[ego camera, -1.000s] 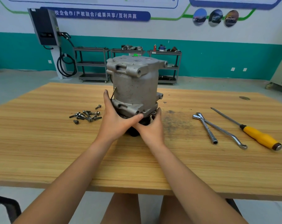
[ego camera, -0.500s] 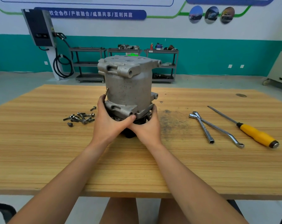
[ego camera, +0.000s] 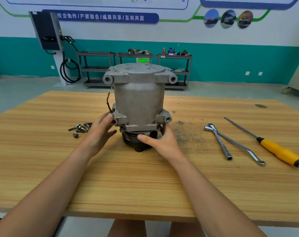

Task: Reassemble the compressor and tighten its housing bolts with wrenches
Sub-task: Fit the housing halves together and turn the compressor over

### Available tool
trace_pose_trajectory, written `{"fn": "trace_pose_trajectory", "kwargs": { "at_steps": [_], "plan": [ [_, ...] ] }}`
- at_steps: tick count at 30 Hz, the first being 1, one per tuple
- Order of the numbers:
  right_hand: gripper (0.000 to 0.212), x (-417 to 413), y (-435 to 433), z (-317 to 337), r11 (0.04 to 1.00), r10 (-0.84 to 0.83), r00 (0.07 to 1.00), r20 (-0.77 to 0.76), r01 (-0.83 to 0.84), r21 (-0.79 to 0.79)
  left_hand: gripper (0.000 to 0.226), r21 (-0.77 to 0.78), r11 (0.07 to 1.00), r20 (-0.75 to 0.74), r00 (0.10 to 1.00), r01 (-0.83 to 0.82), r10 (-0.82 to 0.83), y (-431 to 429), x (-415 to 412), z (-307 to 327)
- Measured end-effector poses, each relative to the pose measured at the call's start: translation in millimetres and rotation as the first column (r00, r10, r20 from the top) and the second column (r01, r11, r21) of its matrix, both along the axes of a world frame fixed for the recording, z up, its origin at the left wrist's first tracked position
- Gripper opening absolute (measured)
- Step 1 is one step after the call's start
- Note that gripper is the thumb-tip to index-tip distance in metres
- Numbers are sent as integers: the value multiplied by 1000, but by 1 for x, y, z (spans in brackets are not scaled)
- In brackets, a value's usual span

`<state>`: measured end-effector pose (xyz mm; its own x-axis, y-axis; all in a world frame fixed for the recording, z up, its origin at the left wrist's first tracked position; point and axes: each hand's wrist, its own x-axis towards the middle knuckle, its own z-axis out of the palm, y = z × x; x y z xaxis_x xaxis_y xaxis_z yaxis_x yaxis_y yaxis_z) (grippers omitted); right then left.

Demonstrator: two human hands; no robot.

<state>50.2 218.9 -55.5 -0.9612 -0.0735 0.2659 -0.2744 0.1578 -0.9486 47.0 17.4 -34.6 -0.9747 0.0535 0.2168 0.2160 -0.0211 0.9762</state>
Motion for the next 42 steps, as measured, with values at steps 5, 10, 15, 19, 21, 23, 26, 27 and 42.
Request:
{"fn": "trace_pose_trajectory", "kwargs": {
  "at_steps": [5, 10, 15, 19, 21, 23, 26, 27, 42],
  "plan": [
    [57, -5, 2, 1, 1000, 13, 1000, 9, -13, 0, 72, -44, 996, -83, 994, -72, 68, 6, -8, -6],
    [59, -8, 2, 4, 1000, -5, 1000, 10, 5, -26, 41, -111, 954, -303, 923, -280, 236, 18, -5, -12],
    [55, -9, 2, 3, 1000, -5, 1000, -1, 5, -26, 42, -168, 913, -412, 868, -372, 278, 21, -3, -9],
    [57, -11, 2, 3, 1000, 7, 1000, -15, -7, -30, 62, -155, 912, -438, 854, -379, 281, 20, -1, -7],
    [59, -12, 3, 3, 999, 12, 1000, -27, -13, -29, 59, -135, 922, -416, 865, -363, 280, 18, -4, -9],
    [59, -13, 3, 1, 1000, 11, 999, -41, -13, -29, 49, -105, 934, -356, 890, -341, 285, 15, -7, -11],
    [61, -14, 3, 0, 1000, 12, 999, -52, -14, -27, 38, -83, 936, -288, 908, -341, 305, 13, -9, -11],
    [62, -15, 3, 0, 999, 16, 998, -53, -18, -32, 38, -78, 937, -275, 911, -340, 307, 13, -8, -11],
    [112, 0, 8, 8, 995, 2, 1000, -31, 1, 104, 33, 172, 943, 102, 957, -286, 272, 22, -2, 1]
  ]
}}
